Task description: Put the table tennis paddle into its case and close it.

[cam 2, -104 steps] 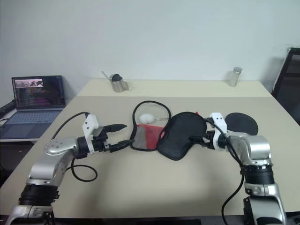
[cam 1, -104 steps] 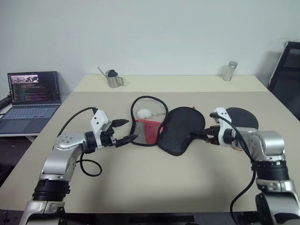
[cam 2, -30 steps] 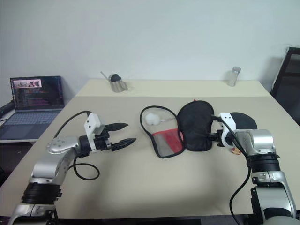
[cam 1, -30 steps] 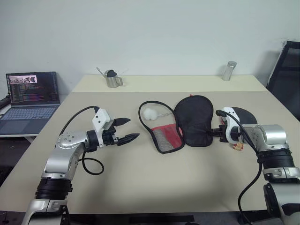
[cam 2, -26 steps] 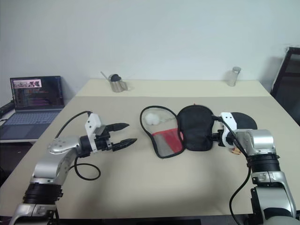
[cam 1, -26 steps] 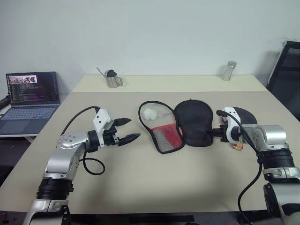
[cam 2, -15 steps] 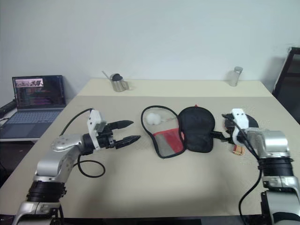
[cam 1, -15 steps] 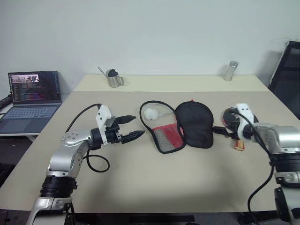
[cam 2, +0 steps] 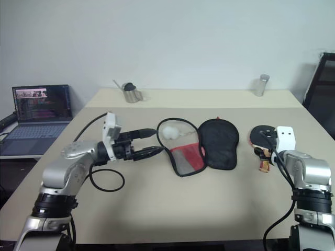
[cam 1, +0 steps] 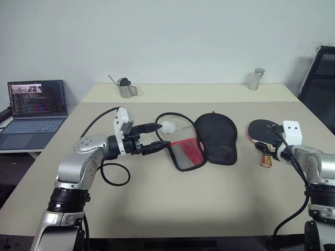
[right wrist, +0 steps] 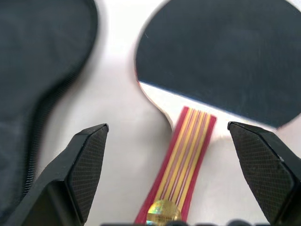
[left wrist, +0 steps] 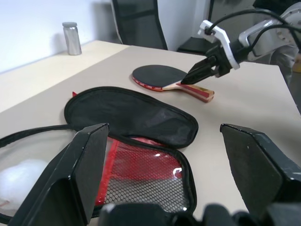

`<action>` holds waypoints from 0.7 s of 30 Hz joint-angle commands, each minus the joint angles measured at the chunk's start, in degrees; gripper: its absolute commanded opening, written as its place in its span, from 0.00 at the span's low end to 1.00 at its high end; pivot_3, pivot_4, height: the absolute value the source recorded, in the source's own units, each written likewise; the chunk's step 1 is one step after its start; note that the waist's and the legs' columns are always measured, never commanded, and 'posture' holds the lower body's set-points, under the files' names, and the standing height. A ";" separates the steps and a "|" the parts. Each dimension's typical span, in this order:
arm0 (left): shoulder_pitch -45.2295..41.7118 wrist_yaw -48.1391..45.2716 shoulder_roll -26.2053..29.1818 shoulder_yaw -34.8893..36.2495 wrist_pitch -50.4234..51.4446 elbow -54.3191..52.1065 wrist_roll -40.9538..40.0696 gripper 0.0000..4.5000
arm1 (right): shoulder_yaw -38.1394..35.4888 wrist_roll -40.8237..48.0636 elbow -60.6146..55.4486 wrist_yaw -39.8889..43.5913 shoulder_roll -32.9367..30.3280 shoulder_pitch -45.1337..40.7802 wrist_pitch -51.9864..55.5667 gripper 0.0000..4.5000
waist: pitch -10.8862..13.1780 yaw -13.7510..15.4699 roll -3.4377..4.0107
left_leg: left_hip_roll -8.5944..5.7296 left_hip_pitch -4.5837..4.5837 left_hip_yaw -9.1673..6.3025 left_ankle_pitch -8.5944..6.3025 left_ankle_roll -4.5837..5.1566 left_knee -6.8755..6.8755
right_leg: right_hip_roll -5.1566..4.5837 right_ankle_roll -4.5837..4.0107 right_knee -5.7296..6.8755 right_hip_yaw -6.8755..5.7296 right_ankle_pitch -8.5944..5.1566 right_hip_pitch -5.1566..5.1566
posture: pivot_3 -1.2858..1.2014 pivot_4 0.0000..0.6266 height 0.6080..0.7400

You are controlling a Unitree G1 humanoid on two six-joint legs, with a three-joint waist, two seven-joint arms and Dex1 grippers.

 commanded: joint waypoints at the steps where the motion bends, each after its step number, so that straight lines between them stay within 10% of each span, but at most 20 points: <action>1: -1.89 -0.64 0.36 0.09 -2.10 0.54 1.04 0.92 | -1.57 -1.79 2.07 -2.66 -0.03 -0.75 -4.03 0.99 | 0.00 0.07 0.00 | 0.00 0.00 0.00 0.00 0.00 0.00 | 0.00 0.00 0.00 0.00 0.00 0.00 | 0.52 0.24 1.00; 17: -0.57 -0.15 1.07 0.49 -3.57 0.21 2.58 0.92 | -1.10 -3.79 11.26 -8.97 4.62 -2.73 -12.48 0.99 | 0.00 -0.40 0.00 | 0.00 0.02 0.04 0.00 0.00 0.01 | 0.01 0.00 0.01 0.04 0.00 0.00 | 0.52 0.24 1.00; 21: -0.85 -0.29 1.00 0.46 -3.87 0.59 3.02 0.92 | -0.48 -4.59 14.48 -9.46 4.82 -3.55 -14.59 0.79 | 0.00 -0.47 -0.01 | 0.00 0.04 0.06 0.00 0.00 0.02 | 0.01 0.00 0.01 0.06 0.01 0.02 | 0.52 0.24 1.00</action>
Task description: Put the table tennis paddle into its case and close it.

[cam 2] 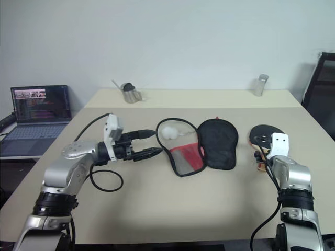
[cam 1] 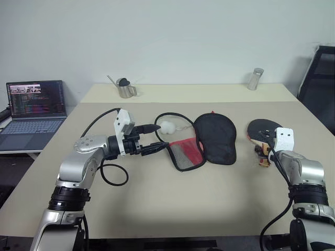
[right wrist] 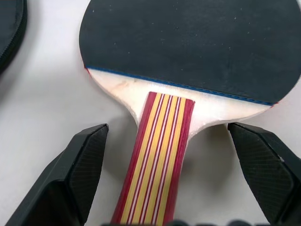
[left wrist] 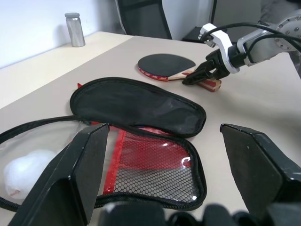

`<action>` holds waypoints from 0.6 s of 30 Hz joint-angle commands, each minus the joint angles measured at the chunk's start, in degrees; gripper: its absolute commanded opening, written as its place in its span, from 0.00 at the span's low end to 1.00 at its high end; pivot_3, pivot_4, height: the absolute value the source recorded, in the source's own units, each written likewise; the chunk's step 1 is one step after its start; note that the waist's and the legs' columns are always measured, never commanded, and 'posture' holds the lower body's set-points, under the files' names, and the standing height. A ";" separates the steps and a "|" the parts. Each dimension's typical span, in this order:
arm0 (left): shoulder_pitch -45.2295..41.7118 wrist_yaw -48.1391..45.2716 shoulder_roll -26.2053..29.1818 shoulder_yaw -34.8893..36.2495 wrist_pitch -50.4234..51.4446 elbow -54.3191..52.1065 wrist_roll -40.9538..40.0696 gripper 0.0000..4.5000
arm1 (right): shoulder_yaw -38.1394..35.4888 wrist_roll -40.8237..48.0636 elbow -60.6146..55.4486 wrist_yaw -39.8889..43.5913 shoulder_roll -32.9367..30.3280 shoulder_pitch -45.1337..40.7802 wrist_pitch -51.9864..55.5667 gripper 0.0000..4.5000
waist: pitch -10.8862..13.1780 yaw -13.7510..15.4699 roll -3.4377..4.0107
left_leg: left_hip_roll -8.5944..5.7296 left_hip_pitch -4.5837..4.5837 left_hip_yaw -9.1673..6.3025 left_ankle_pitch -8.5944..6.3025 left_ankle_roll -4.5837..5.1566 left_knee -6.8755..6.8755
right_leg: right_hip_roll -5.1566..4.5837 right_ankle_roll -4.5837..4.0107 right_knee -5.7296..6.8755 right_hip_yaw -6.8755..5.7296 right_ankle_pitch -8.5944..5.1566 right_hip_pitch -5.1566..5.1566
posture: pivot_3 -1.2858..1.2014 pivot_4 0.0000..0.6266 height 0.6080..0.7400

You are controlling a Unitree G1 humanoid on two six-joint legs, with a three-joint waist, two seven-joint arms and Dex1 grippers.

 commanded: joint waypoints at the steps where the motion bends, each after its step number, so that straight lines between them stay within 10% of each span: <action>1: -0.64 -0.29 0.68 0.75 -1.47 -1.03 0.16 0.92 | -0.33 -0.94 2.34 -0.94 -0.02 -1.40 -2.12 0.72 | 0.00 -0.06 0.00 | 0.00 0.02 0.01 0.00 0.00 0.01 | 0.00 0.00 0.00 0.01 0.00 0.02 | 0.52 0.24 1.00; 7: -0.58 -0.55 0.84 0.68 -1.70 -1.04 0.71 0.92 | -0.82 -0.59 4.49 -1.93 0.18 -1.97 -1.38 0.33 | -0.08 -0.01 -0.13 | 0.00 0.20 -0.03 0.00 0.01 0.11 | -0.01 0.11 -0.07 0.00 0.07 0.31 | 0.52 0.24 1.00; 18: -0.36 -0.97 1.23 0.84 -2.24 -0.72 0.99 0.92 | -2.93 0.31 2.77 -3.37 -1.04 -3.26 -3.11 0.26 | -0.12 0.63 -0.20 | -0.05 0.23 -0.03 0.01 0.03 0.19 | -0.04 0.18 -0.11 0.01 0.15 0.39 | 0.52 0.24 1.00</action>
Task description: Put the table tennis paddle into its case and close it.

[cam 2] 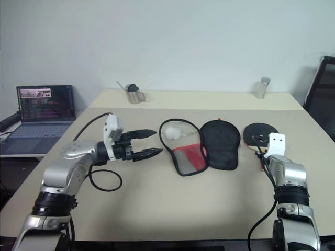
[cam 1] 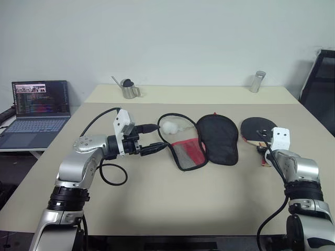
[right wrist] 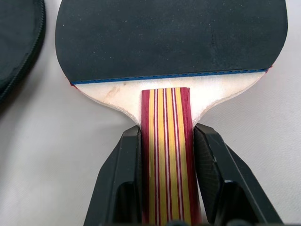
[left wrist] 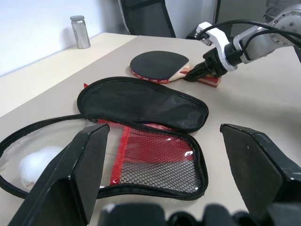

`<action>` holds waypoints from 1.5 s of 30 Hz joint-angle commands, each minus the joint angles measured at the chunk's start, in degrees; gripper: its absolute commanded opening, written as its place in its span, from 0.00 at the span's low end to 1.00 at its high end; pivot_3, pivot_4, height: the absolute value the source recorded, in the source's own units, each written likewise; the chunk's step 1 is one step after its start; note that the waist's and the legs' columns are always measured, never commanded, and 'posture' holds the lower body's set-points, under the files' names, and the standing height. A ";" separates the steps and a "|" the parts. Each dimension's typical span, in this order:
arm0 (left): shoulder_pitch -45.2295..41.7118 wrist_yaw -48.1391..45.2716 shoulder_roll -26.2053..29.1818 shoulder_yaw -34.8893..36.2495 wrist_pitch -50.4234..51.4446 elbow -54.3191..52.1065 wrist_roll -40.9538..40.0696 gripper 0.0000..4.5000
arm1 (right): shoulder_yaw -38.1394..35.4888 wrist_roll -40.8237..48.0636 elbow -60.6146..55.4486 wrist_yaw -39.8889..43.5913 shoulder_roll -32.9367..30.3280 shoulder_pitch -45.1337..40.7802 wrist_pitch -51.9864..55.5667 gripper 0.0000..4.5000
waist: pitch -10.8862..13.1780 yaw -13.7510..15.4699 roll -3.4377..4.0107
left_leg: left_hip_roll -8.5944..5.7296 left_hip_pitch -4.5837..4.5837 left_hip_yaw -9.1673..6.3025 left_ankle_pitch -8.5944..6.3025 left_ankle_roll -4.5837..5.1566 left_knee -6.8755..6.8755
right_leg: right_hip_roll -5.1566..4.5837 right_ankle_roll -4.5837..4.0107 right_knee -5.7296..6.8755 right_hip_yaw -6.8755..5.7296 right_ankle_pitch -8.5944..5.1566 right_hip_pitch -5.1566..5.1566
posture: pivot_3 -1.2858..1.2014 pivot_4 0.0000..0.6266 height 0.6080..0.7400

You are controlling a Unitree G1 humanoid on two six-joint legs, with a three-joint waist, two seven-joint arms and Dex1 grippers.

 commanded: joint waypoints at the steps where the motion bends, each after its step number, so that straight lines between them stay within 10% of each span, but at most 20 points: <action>1: -0.29 -0.35 1.00 0.94 -1.15 -0.69 0.01 0.92 | -3.27 -0.01 -1.93 -1.61 -2.34 -1.68 -1.60 0.26 | 0.01 0.15 0.02 | 0.00 -0.02 0.00 0.00 0.00 -0.01 | 0.00 0.00 0.00 0.00 0.00 -0.02 | 0.52 0.24 1.00; 18: -0.63 -0.84 1.44 0.55 -1.23 -0.14 0.40 0.92 | -4.24 8.34 -33.74 -6.79 12.62 -5.50 23.97 0.25 | 0.09 -0.74 0.17 | 0.13 -0.61 0.30 0.00 -0.01 -0.17 | 0.12 -0.04 0.18 0.31 -0.01 -0.96 | 0.52 0.24 1.00; 45: 0.99 -0.04 2.11 1.09 -1.16 -1.83 0.45 0.92 | 6.59 1.51 -13.81 -3.69 19.75 -6.82 8.34 0.25 | 0.10 -0.81 0.19 | 0.11 -0.63 0.32 0.01 -0.01 -0.17 | 0.12 -0.04 0.19 0.33 -0.01 -1.03 | 0.52 0.24 1.00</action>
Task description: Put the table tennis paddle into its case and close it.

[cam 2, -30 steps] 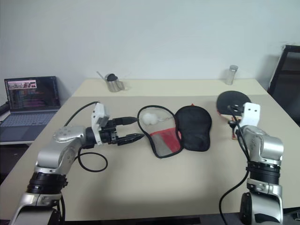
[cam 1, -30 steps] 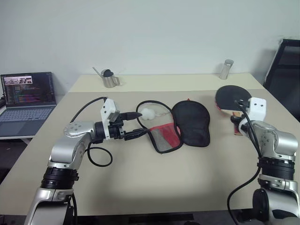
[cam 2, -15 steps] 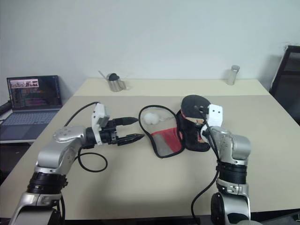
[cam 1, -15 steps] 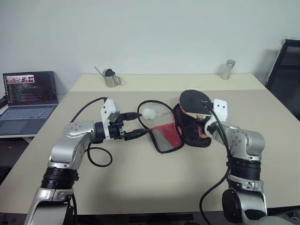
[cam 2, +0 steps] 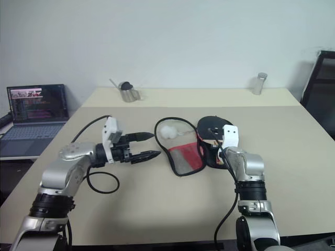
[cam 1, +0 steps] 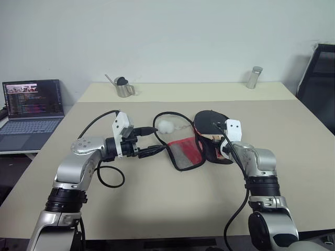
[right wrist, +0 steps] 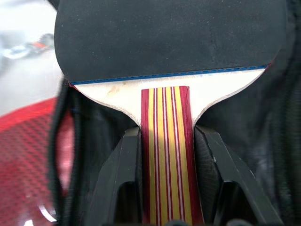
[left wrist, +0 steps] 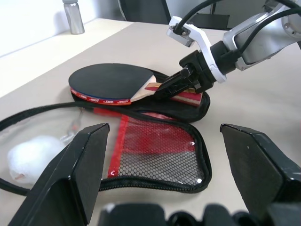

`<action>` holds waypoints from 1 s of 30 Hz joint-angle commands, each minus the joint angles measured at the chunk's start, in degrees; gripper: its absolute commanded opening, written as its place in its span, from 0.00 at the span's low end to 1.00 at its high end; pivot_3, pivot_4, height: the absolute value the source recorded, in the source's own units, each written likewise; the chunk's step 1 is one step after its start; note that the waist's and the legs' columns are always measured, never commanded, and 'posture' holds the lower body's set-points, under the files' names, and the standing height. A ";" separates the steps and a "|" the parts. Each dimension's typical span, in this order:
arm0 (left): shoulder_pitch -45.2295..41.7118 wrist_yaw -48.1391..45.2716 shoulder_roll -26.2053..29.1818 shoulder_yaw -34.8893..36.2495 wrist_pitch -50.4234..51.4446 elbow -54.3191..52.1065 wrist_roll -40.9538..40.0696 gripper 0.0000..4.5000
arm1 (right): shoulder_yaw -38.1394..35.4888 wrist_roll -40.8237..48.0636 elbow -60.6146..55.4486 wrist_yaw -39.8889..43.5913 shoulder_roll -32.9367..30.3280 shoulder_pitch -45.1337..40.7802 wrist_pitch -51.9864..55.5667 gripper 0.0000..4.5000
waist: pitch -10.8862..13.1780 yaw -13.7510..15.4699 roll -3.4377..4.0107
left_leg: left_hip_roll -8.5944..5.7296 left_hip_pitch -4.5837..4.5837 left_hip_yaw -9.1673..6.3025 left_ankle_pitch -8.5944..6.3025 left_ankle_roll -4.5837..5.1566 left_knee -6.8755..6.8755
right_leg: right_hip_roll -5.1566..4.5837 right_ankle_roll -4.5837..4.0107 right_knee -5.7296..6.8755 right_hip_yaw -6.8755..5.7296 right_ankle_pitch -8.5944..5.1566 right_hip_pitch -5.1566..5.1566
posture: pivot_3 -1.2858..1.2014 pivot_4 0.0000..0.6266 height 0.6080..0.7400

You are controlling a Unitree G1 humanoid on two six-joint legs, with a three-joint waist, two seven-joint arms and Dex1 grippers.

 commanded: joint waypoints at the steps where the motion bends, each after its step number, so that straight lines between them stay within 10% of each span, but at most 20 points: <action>1: -0.20 0.23 1.04 1.26 -0.98 -2.46 -0.15 0.92 | 0.53 -0.65 -0.49 0.25 0.00 -1.41 -3.02 0.25 | 0.00 0.00 0.00 | 0.00 0.00 0.00 0.00 0.00 0.00 | 0.00 0.00 0.00 0.00 0.00 0.00 | 0.52 0.24 1.00; 13: -0.06 0.03 1.10 0.96 -1.74 -2.04 0.18 0.92 | 1.04 -1.72 -1.65 -0.80 -0.01 0.09 -1.01 0.25 | 0.00 0.00 0.00 | 0.00 0.00 0.01 0.00 0.00 0.00 | 0.00 0.00 0.01 0.01 0.00 0.00 | 0.52 0.24 1.00; 23: 0.27 0.06 0.96 0.92 -2.19 -1.92 0.45 0.92 | 1.53 -2.19 -3.63 -0.92 -0.42 1.05 -0.72 0.98 | 0.00 0.00 0.00 | 0.00 0.01 0.01 0.00 0.00 0.02 | 0.00 0.00 0.04 0.02 0.00 0.00 | 0.52 0.24 1.00; 30: 2.06 1.25 1.62 1.67 -3.78 -0.94 1.82 0.92 | 2.00 -0.01 -17.52 1.17 -1.00 4.35 4.71 1.00 | 0.00 0.02 0.00 | 0.00 0.00 0.00 0.00 0.00 0.02 | 0.00 0.00 0.03 0.03 0.00 0.00 | 0.52 0.24 1.00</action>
